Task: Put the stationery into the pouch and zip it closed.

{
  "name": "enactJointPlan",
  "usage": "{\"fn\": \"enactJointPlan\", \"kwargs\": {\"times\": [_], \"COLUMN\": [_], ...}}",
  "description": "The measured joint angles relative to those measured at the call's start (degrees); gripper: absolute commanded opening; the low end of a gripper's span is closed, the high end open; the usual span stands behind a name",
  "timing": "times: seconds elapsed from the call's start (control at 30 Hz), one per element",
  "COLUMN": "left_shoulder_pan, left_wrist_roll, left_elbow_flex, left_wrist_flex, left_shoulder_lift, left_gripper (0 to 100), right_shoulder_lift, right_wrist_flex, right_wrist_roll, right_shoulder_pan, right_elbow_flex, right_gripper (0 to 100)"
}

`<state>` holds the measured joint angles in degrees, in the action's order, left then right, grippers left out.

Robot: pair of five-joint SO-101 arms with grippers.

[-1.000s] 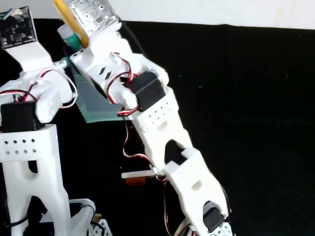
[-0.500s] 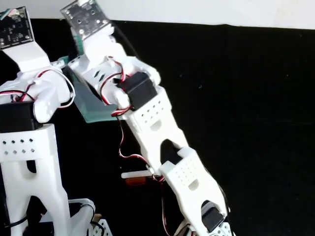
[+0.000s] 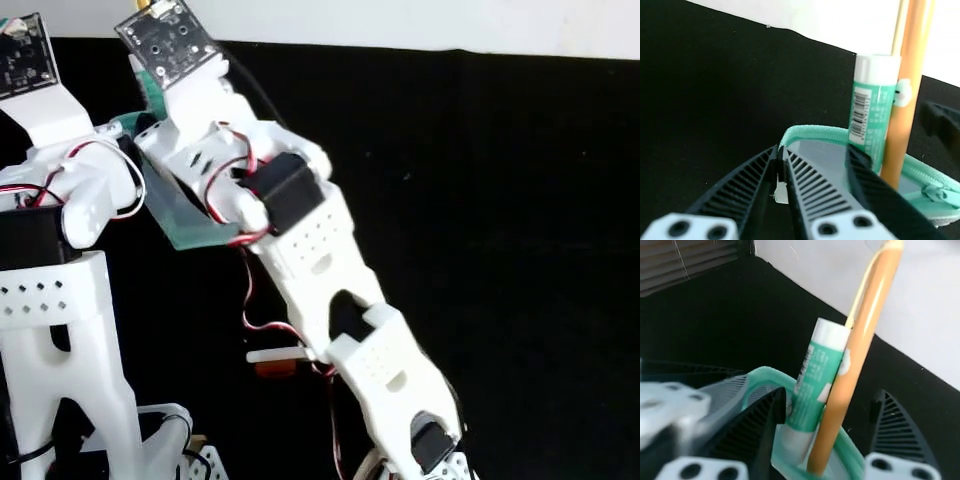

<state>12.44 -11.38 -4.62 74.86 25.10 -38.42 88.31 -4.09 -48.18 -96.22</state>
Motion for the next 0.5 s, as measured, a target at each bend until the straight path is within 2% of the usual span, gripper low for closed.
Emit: {"fn": "enactJointPlan", "kwargs": {"times": [0.4,0.5], "left_shoulder_pan": [0.0,0.0], "left_wrist_roll": [0.0,0.0], "left_elbow_flex": [-0.4,-1.5], "left_wrist_flex": [-0.1,-0.1], "left_shoulder_lift": [0.0,0.0], "left_gripper": [1,1], "right_shoulder_lift": [14.6,16.9], "right_wrist_flex": [9.1,10.0], "right_wrist_roll": [0.0,0.0], "right_shoulder_pan": [-0.2,1.9], "right_elbow_flex": [0.0,0.0], "right_gripper": [24.7,24.6]}}
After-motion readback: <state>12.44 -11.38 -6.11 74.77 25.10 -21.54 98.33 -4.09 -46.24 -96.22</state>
